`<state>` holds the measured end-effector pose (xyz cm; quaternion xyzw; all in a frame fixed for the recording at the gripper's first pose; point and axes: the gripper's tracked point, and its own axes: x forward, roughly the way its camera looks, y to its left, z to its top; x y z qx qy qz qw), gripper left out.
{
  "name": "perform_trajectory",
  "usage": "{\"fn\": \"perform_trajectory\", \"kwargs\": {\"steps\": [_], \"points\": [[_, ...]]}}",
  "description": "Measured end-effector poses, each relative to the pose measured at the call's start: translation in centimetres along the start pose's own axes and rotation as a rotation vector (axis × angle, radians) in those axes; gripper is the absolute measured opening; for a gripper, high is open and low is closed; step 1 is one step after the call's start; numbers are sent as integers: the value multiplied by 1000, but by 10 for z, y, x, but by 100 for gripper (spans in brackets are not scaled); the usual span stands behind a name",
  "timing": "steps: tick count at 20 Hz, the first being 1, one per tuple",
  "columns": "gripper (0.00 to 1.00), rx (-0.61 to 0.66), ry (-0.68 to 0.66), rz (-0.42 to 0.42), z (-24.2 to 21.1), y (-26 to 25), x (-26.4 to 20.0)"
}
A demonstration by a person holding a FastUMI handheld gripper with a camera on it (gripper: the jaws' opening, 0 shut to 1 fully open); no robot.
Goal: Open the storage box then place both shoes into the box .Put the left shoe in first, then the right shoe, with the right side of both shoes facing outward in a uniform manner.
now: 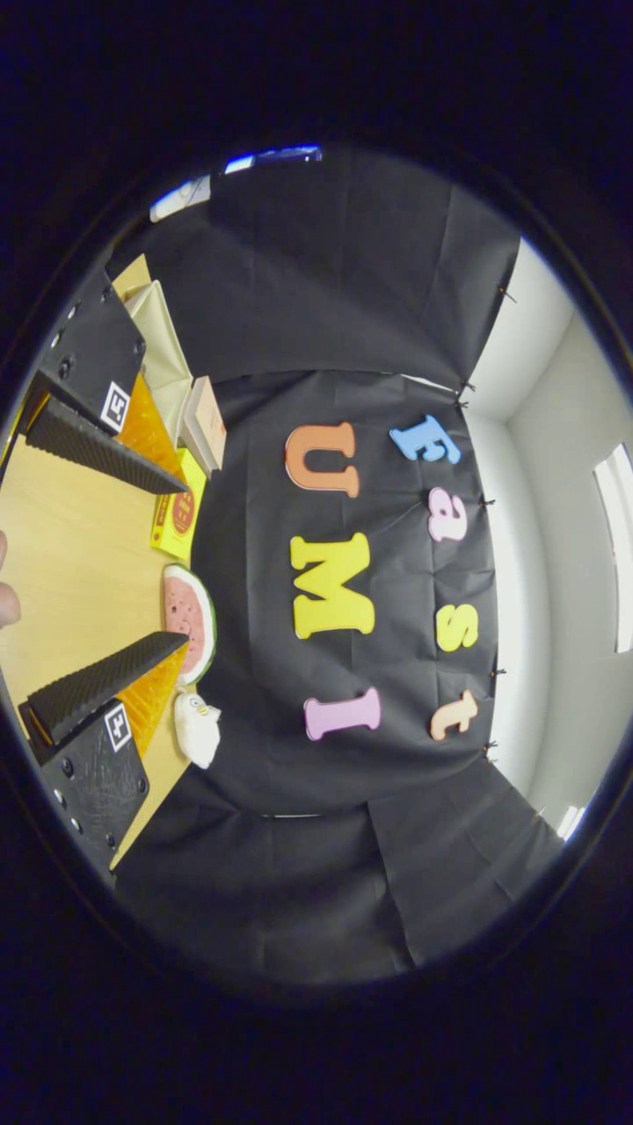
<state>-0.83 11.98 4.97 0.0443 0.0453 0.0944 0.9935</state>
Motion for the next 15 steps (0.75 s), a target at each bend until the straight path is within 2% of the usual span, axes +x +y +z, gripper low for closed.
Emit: {"fn": "perform_trajectory", "kwargs": {"steps": [3, 15], "points": [[95, -49, 4, -15, -12, -9, 3], [95, -41, -18, -28, -6, -23, 26]]}}
